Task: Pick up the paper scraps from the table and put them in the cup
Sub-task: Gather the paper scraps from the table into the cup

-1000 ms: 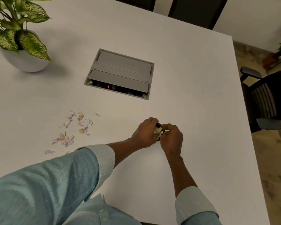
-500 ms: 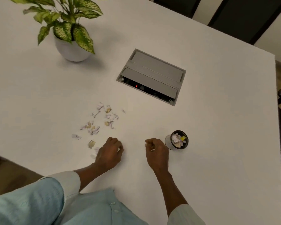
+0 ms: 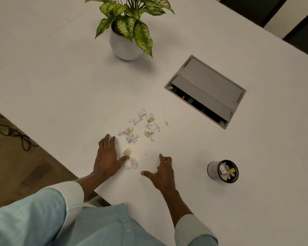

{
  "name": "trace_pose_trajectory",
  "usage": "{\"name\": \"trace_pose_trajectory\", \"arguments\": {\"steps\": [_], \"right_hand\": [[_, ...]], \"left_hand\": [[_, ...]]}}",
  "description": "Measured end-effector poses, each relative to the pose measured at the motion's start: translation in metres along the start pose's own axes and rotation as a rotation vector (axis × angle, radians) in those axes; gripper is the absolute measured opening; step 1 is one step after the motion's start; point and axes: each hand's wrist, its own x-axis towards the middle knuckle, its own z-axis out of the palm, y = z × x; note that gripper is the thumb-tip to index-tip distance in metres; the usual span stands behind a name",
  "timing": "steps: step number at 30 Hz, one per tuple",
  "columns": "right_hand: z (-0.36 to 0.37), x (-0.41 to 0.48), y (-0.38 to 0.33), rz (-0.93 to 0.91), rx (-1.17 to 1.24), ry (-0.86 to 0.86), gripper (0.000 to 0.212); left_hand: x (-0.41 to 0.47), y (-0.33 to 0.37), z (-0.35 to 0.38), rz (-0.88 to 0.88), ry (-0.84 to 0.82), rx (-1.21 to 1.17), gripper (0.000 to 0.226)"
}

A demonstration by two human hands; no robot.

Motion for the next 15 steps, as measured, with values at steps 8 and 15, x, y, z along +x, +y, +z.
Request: {"name": "trace_pose_trajectory", "arguments": {"steps": [8, 15], "right_hand": [[0.024, 0.017, -0.030, -0.133, -0.068, -0.025, 0.106], [0.051, 0.010, -0.049, -0.177, -0.126, -0.037, 0.092]], "left_hand": [[0.022, 0.004, 0.002, 0.093, -0.075, -0.074, 0.097], [0.017, 0.008, 0.004, 0.245, -0.138, -0.099, 0.033]]}}
